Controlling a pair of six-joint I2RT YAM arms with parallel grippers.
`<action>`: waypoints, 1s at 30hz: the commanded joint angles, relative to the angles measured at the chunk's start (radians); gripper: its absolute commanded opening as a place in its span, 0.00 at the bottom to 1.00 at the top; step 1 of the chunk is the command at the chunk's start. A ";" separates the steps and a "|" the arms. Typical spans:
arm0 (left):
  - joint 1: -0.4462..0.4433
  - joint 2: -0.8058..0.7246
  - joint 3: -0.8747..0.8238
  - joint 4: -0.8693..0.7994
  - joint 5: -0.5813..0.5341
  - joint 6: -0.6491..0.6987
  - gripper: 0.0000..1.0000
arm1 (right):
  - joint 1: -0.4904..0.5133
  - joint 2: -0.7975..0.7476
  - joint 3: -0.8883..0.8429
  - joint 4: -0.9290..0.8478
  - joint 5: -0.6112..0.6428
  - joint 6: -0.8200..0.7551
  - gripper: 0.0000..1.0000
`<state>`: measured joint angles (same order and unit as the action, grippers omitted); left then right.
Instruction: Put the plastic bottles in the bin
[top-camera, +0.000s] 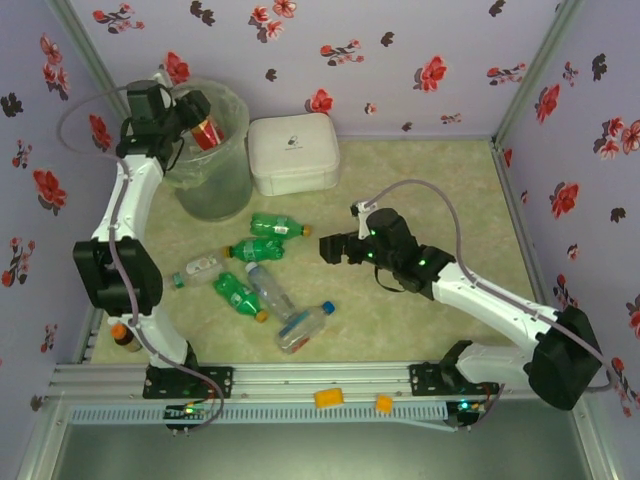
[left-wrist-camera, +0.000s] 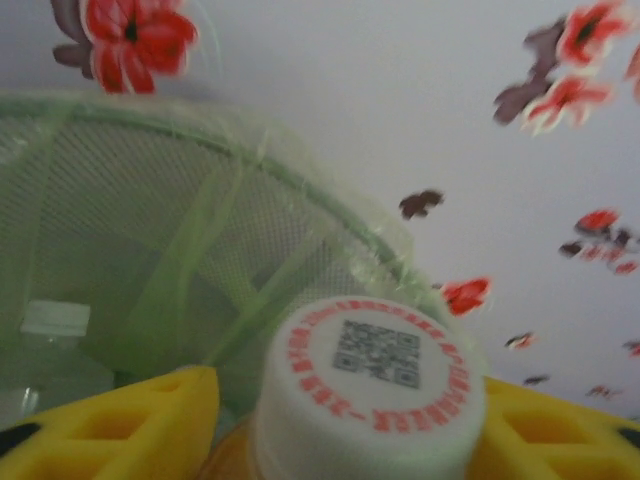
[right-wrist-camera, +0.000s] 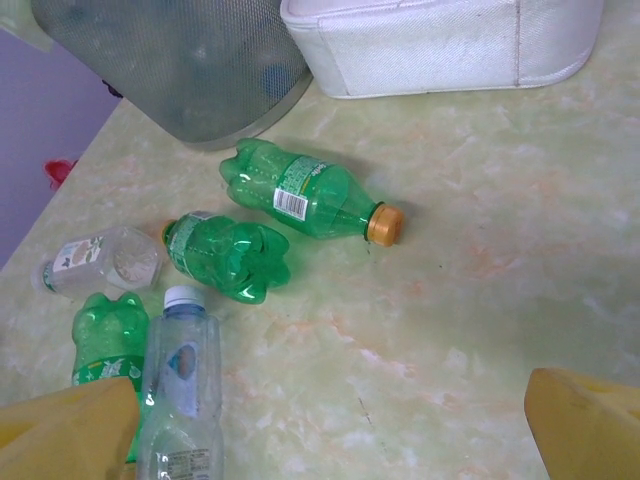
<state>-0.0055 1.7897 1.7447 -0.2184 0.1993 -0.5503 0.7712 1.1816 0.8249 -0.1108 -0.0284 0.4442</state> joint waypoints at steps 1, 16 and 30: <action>0.006 0.004 0.065 -0.031 0.048 -0.020 0.78 | -0.002 -0.031 -0.020 0.000 0.027 0.051 1.00; -0.026 -0.264 -0.104 0.086 0.049 -0.007 1.00 | -0.003 0.030 -0.010 0.024 0.063 0.077 1.00; -0.382 -0.590 -0.613 0.160 0.040 0.090 1.00 | -0.072 0.100 0.056 -0.073 0.108 0.093 1.00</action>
<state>-0.3183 1.2037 1.1931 -0.0376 0.2329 -0.5217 0.7177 1.2701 0.8524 -0.1524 0.0532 0.5102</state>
